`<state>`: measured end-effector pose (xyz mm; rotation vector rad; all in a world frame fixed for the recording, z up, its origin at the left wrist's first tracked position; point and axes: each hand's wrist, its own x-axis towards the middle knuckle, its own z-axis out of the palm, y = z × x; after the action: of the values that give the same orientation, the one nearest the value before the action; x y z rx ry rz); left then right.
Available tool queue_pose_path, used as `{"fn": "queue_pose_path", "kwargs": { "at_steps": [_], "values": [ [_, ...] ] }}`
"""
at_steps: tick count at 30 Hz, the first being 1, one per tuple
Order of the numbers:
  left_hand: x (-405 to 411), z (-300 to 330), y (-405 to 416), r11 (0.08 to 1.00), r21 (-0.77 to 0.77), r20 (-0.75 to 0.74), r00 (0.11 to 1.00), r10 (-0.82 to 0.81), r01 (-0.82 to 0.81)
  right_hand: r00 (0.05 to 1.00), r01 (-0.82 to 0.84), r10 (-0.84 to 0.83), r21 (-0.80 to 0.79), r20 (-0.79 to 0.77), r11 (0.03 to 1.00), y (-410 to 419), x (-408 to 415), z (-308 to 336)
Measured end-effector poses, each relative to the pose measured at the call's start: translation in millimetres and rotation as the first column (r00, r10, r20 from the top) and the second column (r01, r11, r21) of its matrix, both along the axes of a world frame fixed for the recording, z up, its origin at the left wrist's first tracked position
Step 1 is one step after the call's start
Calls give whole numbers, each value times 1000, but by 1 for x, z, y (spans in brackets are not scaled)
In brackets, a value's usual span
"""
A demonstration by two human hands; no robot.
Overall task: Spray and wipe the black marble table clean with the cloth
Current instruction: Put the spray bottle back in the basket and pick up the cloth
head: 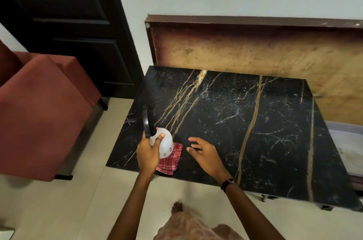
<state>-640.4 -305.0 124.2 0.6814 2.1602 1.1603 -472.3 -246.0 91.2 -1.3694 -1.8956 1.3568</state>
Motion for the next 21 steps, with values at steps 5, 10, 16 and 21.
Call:
{"fn": "queue_pose_path", "kwargs": {
  "at_steps": [5,10,16,21],
  "values": [
    [76,26,23,994,77,102,991,-84,76,997,55,-51,58,-57,997,5,48,37],
    [180,47,39,979,80,7,982,-190,189,999,37,-35,164,-15,986,0,127,54],
    [272,70,55,952,81,-100,953,-287,295,984,149,-173,353,37,924,2,197,51],
    [324,79,74,900,38,-258,875,-410,433,947,236,-303,408,107,882,18,242,48]
  ]
}}
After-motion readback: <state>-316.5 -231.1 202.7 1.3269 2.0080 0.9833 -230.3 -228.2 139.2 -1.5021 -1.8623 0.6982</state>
